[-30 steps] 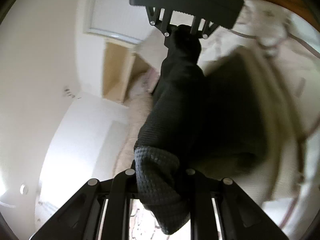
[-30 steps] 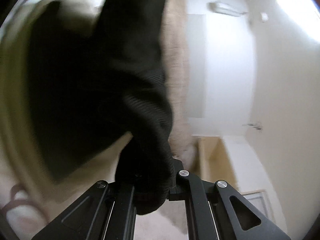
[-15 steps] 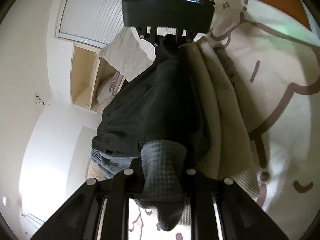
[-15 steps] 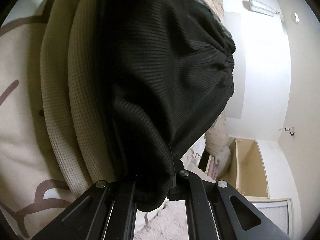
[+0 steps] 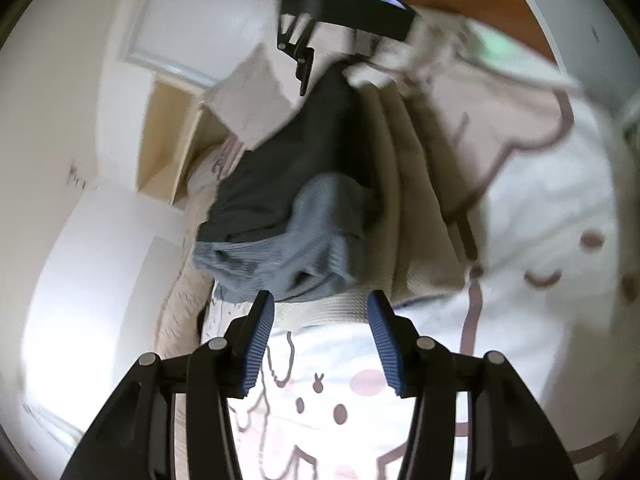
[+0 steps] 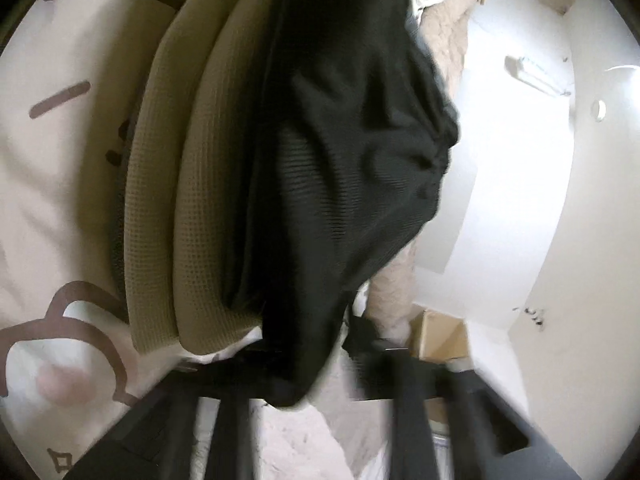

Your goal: Fold clothes

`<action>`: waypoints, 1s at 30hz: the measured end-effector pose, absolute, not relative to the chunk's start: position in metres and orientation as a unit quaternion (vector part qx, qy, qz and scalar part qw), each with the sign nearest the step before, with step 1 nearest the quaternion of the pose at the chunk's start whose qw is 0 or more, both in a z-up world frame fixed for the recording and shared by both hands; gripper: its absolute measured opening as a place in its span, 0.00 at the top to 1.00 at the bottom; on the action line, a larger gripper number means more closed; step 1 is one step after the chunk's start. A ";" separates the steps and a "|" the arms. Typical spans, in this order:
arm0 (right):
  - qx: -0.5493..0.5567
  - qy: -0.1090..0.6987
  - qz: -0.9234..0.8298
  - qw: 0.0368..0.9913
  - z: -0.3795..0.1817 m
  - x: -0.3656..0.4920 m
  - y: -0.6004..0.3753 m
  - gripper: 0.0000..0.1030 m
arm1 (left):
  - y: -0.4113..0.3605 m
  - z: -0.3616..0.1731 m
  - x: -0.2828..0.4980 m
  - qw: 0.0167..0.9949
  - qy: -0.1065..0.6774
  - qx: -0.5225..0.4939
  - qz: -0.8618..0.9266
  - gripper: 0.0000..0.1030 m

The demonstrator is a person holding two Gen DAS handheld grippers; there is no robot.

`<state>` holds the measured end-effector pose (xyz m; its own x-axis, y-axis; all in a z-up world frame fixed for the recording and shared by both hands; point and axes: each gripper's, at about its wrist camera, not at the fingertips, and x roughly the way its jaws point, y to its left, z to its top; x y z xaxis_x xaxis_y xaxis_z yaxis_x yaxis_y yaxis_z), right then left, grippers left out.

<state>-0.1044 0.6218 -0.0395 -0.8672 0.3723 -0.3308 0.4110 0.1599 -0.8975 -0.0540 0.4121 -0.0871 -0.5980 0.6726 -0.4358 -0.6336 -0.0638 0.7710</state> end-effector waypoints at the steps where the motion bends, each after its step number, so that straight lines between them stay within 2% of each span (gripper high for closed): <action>1: 0.254 0.760 -0.599 0.013 -0.036 -0.104 0.622 0.06 | 0.414 -0.077 -0.053 0.453 0.494 0.012 0.742 0.52; 5: 0.298 0.739 -0.604 0.018 -0.019 -0.112 0.634 0.06 | 0.432 -0.036 -0.054 0.472 0.389 -0.017 0.791 0.52; 7: 0.333 0.719 -0.610 0.017 -0.009 -0.119 0.643 0.15 | 0.443 -0.023 -0.059 0.475 0.344 -0.038 0.809 0.52; 9: 0.366 0.683 -0.632 0.006 0.007 -0.134 0.651 0.33 | 0.458 -0.029 -0.065 0.471 0.328 -0.063 0.816 0.52; 11: 0.377 0.635 -0.674 -0.011 0.030 -0.150 0.653 0.41 | 0.466 -0.042 -0.069 0.469 0.328 -0.087 0.815 0.52; 14: 0.372 0.556 -0.742 -0.041 0.061 -0.154 0.652 0.42 | 0.469 -0.075 -0.076 0.469 0.339 -0.138 0.804 0.52; 16: 0.378 0.463 -0.800 -0.061 0.088 -0.185 0.648 0.42 | 0.462 -0.086 -0.075 0.469 0.334 -0.152 0.804 0.52; 20: 0.407 0.178 -0.895 -0.044 0.128 -0.223 0.669 0.42 | 0.451 -0.087 -0.064 0.466 0.315 -0.153 0.812 0.52; 22: 0.422 0.062 -0.904 -0.031 0.137 -0.249 0.634 0.42 | 0.443 -0.079 -0.060 0.467 0.291 -0.154 0.821 0.52; 23: 0.430 0.038 -0.902 -0.032 0.135 -0.255 0.626 0.42 | 0.438 -0.074 -0.059 0.465 0.276 -0.156 0.827 0.52; 26: 0.458 0.034 -0.887 -0.038 0.151 -0.200 0.572 0.42 | 0.419 -0.060 -0.056 0.460 0.232 -0.156 0.843 0.52; 27: 0.476 0.040 -0.878 -0.040 0.138 -0.196 0.571 0.42 | 0.412 -0.056 -0.056 0.457 0.219 -0.156 0.848 0.52; 30: 0.530 0.039 -0.846 -0.053 0.071 -0.253 0.566 0.42 | 0.391 -0.048 -0.063 0.446 0.183 -0.166 0.860 0.52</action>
<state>-0.2532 0.5658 0.0705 -0.4335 0.1303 -0.8917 -0.0474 -0.9914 -0.1218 -0.0633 0.3911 -0.0478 -0.5464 0.7069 -0.4491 -0.8286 -0.5343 0.1671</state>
